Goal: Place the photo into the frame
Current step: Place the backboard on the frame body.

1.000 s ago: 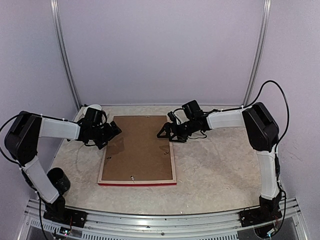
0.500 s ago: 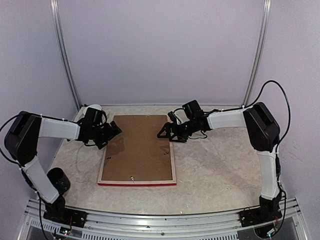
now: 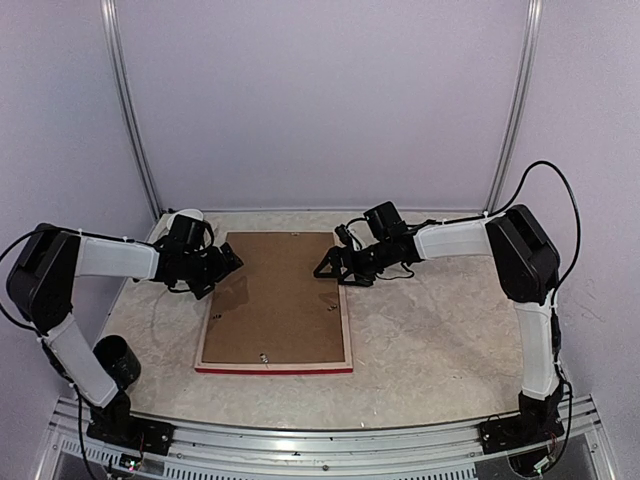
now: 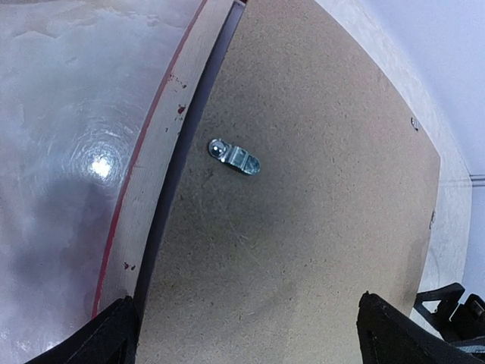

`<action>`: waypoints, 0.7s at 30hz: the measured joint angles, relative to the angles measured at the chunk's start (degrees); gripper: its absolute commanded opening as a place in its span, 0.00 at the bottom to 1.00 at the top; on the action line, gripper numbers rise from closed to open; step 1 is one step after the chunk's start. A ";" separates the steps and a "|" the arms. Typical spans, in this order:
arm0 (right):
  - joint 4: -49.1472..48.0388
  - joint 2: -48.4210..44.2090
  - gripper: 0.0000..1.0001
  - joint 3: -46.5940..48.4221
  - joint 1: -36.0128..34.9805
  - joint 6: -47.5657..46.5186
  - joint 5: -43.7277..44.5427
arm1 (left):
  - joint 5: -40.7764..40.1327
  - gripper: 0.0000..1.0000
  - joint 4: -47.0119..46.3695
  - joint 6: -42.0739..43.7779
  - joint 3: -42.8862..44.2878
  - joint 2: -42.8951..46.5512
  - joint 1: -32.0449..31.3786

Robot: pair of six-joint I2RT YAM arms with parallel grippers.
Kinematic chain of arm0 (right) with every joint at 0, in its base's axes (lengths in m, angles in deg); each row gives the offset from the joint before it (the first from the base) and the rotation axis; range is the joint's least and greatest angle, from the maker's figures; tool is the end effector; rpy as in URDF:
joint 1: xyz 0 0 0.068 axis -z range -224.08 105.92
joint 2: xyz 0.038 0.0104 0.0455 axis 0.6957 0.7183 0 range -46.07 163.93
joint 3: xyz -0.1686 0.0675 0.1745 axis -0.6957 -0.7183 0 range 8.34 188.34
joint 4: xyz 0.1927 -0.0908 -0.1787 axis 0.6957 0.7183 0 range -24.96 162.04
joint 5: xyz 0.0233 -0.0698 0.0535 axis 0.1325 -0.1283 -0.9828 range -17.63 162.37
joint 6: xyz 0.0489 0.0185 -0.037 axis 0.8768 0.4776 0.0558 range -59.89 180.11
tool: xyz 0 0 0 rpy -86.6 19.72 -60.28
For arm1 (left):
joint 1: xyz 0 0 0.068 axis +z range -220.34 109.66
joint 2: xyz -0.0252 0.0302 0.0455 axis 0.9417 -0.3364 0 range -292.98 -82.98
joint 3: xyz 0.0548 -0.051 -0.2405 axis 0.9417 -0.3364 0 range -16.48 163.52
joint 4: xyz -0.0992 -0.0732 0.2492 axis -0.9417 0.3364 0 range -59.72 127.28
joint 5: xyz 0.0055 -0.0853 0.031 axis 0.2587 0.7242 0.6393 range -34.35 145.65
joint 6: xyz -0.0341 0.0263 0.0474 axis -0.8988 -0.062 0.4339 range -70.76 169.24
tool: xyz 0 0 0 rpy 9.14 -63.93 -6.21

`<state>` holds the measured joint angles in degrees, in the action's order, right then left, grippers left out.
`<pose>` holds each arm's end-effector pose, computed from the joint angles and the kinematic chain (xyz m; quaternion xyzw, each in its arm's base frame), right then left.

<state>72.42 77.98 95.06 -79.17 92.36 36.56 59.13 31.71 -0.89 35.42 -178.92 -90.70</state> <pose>0.3779 0.3009 0.1222 -0.1401 0.8750 0.4393 0.1475 0.3385 -0.1287 0.1270 -0.2266 0.8969 -0.2415 0.2931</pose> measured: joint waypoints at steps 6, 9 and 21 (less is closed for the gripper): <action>0.02 -0.02 0.99 0.00 -0.11 -0.02 0.00 | -0.70 0.99 1.68 0.26 0.00 0.00 -0.61; 0.02 -0.04 0.99 0.00 -0.15 -0.09 0.00 | -0.85 0.99 2.16 0.39 0.13 -0.02 -0.68; 0.26 -0.09 0.99 0.00 -0.28 -0.72 0.09 | -4.85 0.99 7.32 2.47 4.52 -1.01 -2.19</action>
<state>72.68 77.89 95.06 -79.46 91.63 36.65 54.28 39.03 1.58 39.94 -179.92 -92.89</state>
